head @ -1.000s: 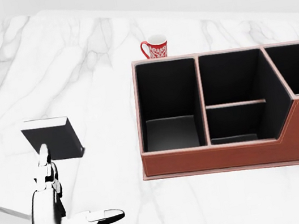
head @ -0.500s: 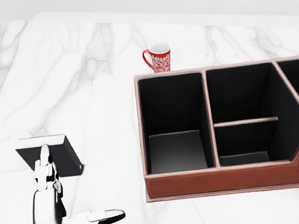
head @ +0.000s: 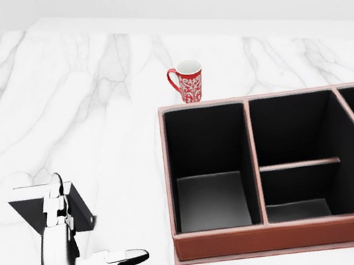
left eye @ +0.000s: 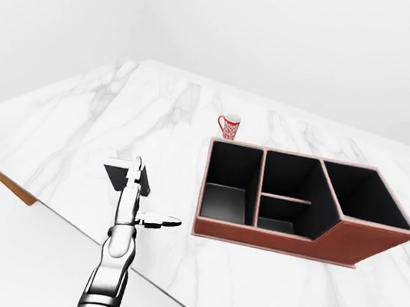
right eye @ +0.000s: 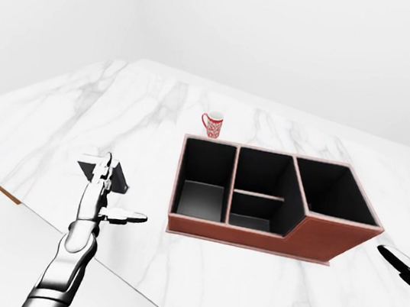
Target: Pick up the book and place it in the left compartment of the caddy.
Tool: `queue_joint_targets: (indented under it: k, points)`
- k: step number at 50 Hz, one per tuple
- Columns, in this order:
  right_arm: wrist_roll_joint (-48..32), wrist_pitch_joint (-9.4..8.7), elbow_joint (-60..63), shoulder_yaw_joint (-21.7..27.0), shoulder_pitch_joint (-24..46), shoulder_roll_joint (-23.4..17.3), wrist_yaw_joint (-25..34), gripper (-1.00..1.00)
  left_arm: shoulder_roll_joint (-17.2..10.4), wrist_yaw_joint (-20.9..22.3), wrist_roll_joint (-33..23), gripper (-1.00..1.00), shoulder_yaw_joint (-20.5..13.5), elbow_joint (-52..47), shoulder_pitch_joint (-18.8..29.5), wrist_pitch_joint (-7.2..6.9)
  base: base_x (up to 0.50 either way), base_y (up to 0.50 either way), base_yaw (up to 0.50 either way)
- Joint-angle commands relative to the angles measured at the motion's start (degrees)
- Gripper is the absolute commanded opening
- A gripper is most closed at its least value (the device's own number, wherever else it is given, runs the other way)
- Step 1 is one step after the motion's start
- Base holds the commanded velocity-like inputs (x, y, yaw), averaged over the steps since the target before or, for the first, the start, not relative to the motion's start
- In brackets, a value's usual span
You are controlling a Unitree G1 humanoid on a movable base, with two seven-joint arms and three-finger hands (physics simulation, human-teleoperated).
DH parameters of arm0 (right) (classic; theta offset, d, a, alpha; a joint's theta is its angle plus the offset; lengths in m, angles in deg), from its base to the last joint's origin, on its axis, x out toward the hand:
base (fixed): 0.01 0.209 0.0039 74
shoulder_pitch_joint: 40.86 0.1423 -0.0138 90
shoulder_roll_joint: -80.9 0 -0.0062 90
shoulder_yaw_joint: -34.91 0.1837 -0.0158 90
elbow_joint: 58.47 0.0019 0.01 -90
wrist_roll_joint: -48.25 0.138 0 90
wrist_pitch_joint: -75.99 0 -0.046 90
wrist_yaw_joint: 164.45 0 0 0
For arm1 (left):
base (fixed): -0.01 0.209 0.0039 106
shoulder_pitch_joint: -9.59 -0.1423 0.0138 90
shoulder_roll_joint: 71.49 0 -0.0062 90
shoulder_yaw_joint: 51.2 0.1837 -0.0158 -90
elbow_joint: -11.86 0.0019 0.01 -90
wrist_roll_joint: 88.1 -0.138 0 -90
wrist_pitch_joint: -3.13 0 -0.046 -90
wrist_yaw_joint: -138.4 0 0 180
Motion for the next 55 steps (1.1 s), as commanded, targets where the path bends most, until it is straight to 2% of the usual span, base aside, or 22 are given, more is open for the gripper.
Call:
queue_joint_targets:
  k: [1, 28, 29, 32, 33, 34, 35, 36, 38, 39, 41, 44, 46, 48, 50, 54, 55]
  points:
    - [-0.15, 0.00, 0.23, 0.25, -0.14, 0.07, -0.02, 1.00, 0.02, 0.10, -0.12, 1.00, 0.11, 0.20, 0.14, 0.00, 0.16, 0.07, 0.00]
    - [0.90, 0.00, -0.18, -0.06, 0.22, -0.10, -0.61, 1.00, -0.02, 0.13, 0.16, 1.00, -0.23, -1.29, -0.44, 0.00, 0.13, 0.05, 0.00]
    - [0.65, 0.00, -0.02, -0.12, 0.22, -0.26, -1.07, 1.00, 0.48, -0.14, 0.96, 1.00, -0.74, -10.89, -2.56, 0.00, 0.00, 0.00, 0.00]
    - [0.26, 0.00, -0.02, -0.37, 0.19, 0.01, -0.89, 1.00, 0.46, -0.56, -0.20, 1.00, -0.67, -17.48, -2.75, 0.00, 0.00, 0.00, 0.00]
    - [0.39, 0.00, 0.23, -0.25, 0.04, 0.01, -0.80, 1.00, 0.12, -1.18, -2.44, 1.00, -0.76, -22.39, -2.13, -0.68, 0.00, 0.00, 0.00]
    - [0.37, 0.00, 0.25, -0.22, 0.05, 0.03, -0.77, 1.00, 0.14, -1.17, -2.61, 1.00, -0.77, -22.76, -2.09, -0.99, 0.00, 0.00, 0.00]
    - [0.39, 0.00, 0.39, -0.10, 0.01, -0.04, -0.76, 1.00, 0.01, -2.73, -5.09, 1.00, -1.13, -24.17, -1.12, -3.42, 0.00, 0.00, 0.00]
    - [0.24, 0.00, 0.14, -0.13, 0.07, -0.01, -0.65, 1.00, -0.08, -3.24, -6.62, 1.00, -1.05, -25.33, -0.92, -4.84, 0.00, 0.00, 0.00]
    - [0.22, 0.00, 0.12, -0.13, 0.09, 0.00, -0.63, 1.00, -0.05, -3.25, -6.73, 1.00, -1.06, -25.42, -0.91, -4.94, 0.00, 0.00, 0.00]
    - [0.36, 0.00, 0.54, -0.01, 0.05, -0.08, -0.86, 1.00, -0.63, -4.55, -11.19, 1.00, -0.87, -27.12, -0.35, -7.68, 0.00, 0.00, 0.00]
    - [0.11, 0.00, -0.36, -0.25, 0.29, -0.01, -0.63, 1.00, -0.59, -5.32, -13.58, 1.00, -1.40, -29.07, 0.20, -10.00, 0.00, 0.00, 0.00]
    - [0.34, 0.00, -0.03, -0.18, 0.14, -0.06, -0.80, 1.00, -0.98, -5.34, -16.66, 1.00, -1.52, -31.60, 0.44, -10.00, 0.00, 0.00, 0.00]
    - [0.31, 0.00, -0.18, -0.28, 0.23, -0.03, -0.78, 1.00, -1.73, -6.03, -21.98, 1.00, -1.04, -31.91, 1.12, -10.00, 0.00, 0.00, 0.00]
    - [0.25, 0.00, -0.37, -0.39, 0.30, -0.08, -0.80, 1.00, -1.71, -4.81, -26.93, 1.00, -0.32, -31.74, 1.70, -10.00, 0.00, 0.00, 0.00]
    - [0.40, 0.00, -0.18, -0.29, 0.20, -0.12, -0.87, 1.00, -1.40, -5.84, -27.14, 1.00, -1.42, -32.00, 2.18, -10.00, 0.00, 0.00, 0.00]
    - [0.58, 0.00, 0.26, -0.14, 0.04, -0.14, -0.95, 1.00, -1.35, -5.84, -27.20, 1.00, -1.46, -32.07, 2.18, -10.00, 0.00, 0.00, 0.00]
    - [0.23, 0.00, -0.41, -0.35, 0.21, -0.02, -0.72, 1.00, -2.73, -7.75, -34.27, 1.00, -1.68, -32.12, 2.66, -10.00, 0.00, 0.00, 0.00]
